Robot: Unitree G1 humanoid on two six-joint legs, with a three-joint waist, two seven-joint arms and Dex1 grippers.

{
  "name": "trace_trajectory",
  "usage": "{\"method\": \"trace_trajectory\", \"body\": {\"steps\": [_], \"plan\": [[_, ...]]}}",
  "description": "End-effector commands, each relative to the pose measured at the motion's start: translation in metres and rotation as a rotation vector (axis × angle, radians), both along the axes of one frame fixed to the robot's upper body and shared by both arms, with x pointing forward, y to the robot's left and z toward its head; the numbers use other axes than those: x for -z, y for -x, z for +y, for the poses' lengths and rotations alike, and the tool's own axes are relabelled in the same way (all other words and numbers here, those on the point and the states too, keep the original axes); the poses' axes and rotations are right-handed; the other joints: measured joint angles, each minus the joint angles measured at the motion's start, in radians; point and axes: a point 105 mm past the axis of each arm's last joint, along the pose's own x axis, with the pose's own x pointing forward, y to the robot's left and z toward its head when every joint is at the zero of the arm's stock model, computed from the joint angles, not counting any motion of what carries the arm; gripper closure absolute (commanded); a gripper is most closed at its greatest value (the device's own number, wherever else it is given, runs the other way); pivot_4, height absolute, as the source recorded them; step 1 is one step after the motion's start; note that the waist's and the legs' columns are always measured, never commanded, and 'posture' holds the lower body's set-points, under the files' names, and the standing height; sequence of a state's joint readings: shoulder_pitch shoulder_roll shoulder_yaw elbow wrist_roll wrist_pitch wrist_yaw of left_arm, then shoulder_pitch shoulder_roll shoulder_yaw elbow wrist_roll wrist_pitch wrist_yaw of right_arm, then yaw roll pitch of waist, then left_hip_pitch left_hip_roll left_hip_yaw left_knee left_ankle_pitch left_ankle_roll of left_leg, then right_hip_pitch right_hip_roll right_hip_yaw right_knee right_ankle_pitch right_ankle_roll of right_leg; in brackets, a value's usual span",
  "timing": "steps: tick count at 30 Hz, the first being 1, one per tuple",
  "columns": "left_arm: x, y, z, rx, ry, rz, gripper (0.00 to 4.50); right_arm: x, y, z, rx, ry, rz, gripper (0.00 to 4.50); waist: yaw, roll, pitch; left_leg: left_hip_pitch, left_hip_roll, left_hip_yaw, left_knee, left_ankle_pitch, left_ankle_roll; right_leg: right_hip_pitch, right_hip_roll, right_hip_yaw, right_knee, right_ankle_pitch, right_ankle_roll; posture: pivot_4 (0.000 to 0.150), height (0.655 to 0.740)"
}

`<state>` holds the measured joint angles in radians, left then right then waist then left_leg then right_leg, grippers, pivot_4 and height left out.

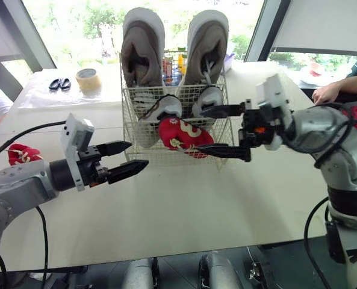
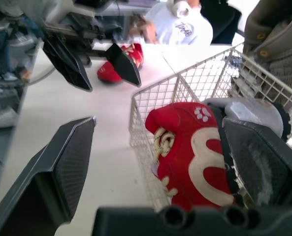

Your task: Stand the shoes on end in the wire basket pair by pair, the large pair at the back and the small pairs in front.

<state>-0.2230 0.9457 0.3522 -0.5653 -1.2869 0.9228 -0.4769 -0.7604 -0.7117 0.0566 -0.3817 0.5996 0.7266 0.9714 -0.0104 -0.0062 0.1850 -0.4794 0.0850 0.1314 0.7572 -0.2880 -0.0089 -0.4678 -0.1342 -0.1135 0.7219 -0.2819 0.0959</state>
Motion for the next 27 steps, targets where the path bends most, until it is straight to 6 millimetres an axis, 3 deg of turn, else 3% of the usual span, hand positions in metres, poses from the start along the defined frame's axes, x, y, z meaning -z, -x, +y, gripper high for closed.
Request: {"method": "trace_trajectory", "body": {"steps": [1, 6, 11, 22, 25, 27], "plan": [[-0.017, 0.013, -0.011, 0.072, -0.042, -0.094, 0.05, 0.004, 0.005, 0.017, 0.081, -0.010, -0.079, 0.00, 0.000, 0.000, 0.000, 0.000, 0.000, 0.000, 0.000, 0.000, 0.000, 0.000, 0.000, 0.000, 0.000, 0.000, 0.000, 0.150, 0.6675], [-0.014, 0.022, -0.017, 0.151, -0.095, -0.094, 0.05, 0.007, -0.001, 0.021, 0.212, -0.067, -0.095, 0.00, 0.001, 0.000, 0.000, 0.000, 0.000, 0.000, 0.000, 0.000, 0.000, 0.000, 0.000, 0.000, 0.000, 0.000, 0.000, 0.150, 0.6675], [-0.011, 0.012, -0.014, 0.144, -0.093, -0.098, 0.05, 0.014, -0.009, 0.026, 0.319, -0.056, -0.151, 0.00, 0.000, 0.000, 0.000, 0.001, 0.000, 0.000, -0.001, 0.000, -0.001, 0.000, 0.000, 0.000, 0.000, 0.000, 0.000, 0.150, 0.6675], [-0.010, -0.002, -0.025, 0.161, -0.058, -0.126, 0.05, 0.021, -0.038, 0.016, 0.550, -0.024, -0.245, 0.00, 0.000, 0.000, 0.000, 0.000, 0.000, 0.000, -0.002, 0.001, -0.001, 0.000, 0.000, 0.000, -0.001, 0.000, 0.000, 0.150, 0.6675], [-0.009, -0.003, -0.029, 0.178, -0.048, -0.123, 0.00, 0.023, -0.039, 0.018, 0.574, -0.033, -0.245, 0.89, -0.001, 0.000, 0.000, 0.000, 0.000, 0.000, -0.002, 0.001, -0.001, 0.000, 0.000, 0.000, -0.001, 0.000, 0.000, 0.150, 0.6675], [-0.009, -0.003, -0.031, 0.188, -0.041, -0.120, 0.00, 0.023, -0.037, 0.019, 0.575, -0.038, -0.240, 1.85, 0.000, 0.000, 0.000, 0.000, 0.000, 0.000, -0.002, 0.001, -0.001, 0.000, 0.000, 0.000, -0.001, 0.000, 0.000, 0.150, 0.6675]]}}
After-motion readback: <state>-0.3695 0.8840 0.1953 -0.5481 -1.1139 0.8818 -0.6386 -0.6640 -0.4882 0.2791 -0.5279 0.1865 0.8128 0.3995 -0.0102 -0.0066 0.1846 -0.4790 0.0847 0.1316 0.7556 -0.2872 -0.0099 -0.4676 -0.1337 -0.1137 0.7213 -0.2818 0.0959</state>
